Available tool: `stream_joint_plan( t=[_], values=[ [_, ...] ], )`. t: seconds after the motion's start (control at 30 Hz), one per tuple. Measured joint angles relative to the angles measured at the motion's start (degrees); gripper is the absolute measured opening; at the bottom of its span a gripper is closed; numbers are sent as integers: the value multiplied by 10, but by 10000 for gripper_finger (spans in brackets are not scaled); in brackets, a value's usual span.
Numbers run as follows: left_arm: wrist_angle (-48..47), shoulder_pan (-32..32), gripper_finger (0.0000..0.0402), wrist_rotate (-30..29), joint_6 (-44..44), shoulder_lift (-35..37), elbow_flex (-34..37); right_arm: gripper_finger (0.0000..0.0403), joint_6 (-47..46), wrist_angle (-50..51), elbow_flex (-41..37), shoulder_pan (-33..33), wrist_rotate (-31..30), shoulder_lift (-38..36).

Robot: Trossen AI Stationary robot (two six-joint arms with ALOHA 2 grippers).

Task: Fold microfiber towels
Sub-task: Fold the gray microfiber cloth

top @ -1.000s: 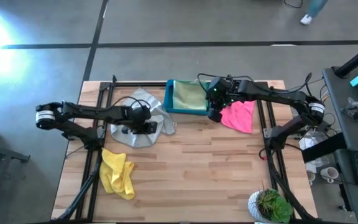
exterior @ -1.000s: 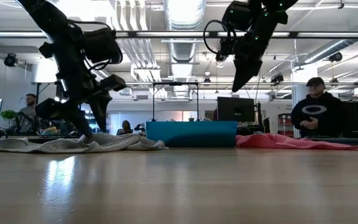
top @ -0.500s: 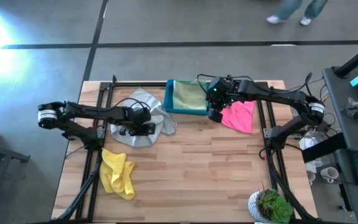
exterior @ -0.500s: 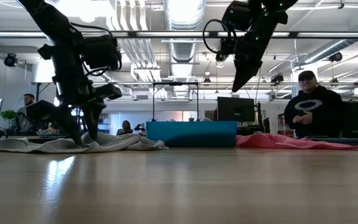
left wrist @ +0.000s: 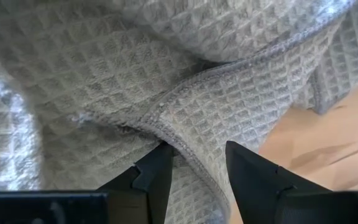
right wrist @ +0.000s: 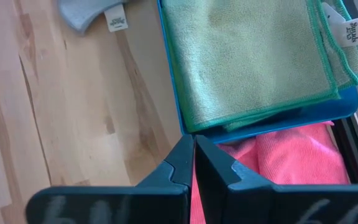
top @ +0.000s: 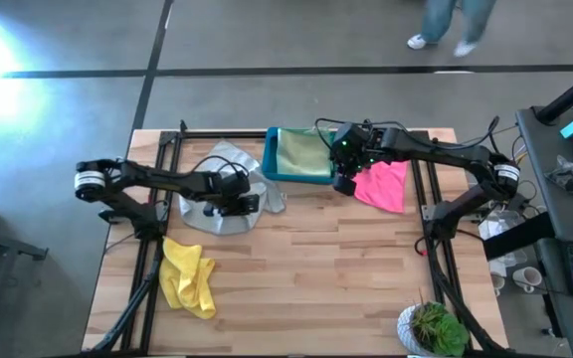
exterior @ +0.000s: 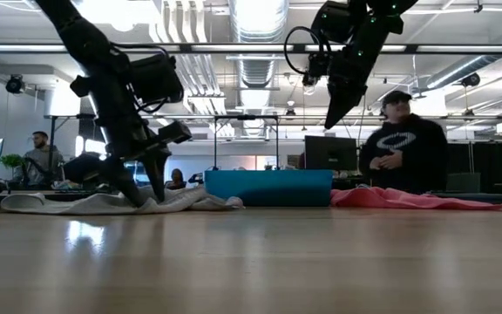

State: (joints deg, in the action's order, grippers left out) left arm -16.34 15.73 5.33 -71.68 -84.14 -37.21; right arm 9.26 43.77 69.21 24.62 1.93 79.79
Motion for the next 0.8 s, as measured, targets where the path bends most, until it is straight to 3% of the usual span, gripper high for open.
stream_joint_plan(
  t=[0.23, 0.8],
  values=[
    [0, 0, 126, -18, 5, -1, 0, 9, 5, -1, 0, 0, 0, 0],
    [36, -1, 11, -44, 37, -5, -3, 9, 4, -9, 0, 0, 0, 0]
  ],
)
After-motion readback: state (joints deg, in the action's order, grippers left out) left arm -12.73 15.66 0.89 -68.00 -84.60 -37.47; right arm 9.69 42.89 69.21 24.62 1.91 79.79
